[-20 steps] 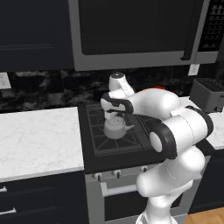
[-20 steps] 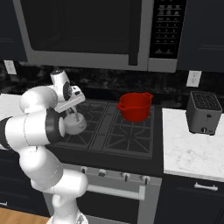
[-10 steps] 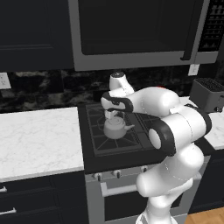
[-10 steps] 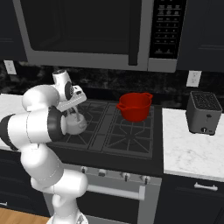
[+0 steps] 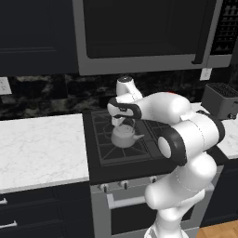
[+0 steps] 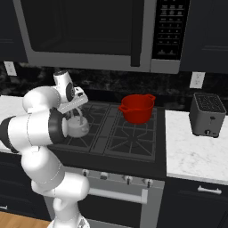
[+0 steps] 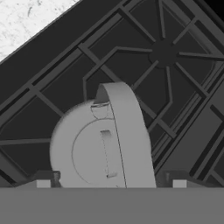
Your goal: Pick the kettle from the counter and place it on a stove burner. Then turn the burner on.
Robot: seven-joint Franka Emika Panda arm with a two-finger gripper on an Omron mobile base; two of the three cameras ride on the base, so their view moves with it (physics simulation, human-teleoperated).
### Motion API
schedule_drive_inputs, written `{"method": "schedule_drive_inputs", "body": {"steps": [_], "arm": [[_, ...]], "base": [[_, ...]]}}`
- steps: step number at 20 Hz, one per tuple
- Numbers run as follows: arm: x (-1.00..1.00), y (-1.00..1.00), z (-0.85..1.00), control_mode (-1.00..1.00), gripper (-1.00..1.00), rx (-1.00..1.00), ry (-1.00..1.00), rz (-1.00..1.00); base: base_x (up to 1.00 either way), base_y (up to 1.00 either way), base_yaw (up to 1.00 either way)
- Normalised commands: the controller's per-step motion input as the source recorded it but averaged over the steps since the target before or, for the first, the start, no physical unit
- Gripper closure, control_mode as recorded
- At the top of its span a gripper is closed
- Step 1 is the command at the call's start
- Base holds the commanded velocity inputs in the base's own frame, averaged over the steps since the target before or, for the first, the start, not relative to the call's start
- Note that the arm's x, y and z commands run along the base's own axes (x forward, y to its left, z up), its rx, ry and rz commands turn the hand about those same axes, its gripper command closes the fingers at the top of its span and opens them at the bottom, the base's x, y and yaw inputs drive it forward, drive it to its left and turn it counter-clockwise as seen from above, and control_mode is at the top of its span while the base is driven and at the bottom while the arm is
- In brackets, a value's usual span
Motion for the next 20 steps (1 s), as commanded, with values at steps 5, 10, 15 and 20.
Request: {"method": "schedule_drive_inputs", "body": {"steps": [5, 10, 15, 20], "arm": [[0.00, 0.00, 0.09, -1.00, -1.00, -0.04, 0.00, -0.01], [0.00, 0.00, 0.34, -1.00, -1.00, -0.01, 0.00, -0.07], [-0.47, 0.00, 0.38, -1.00, -1.00, 0.01, -0.07, -0.13], [-1.00, 0.01, 0.06, -1.00, -1.00, 0.03, -0.01, -0.15]], "base": [[0.00, 0.00, 0.00], [0.00, 0.00, 0.00], [0.00, 0.00, 0.00], [0.00, 0.00, 0.00]]}}
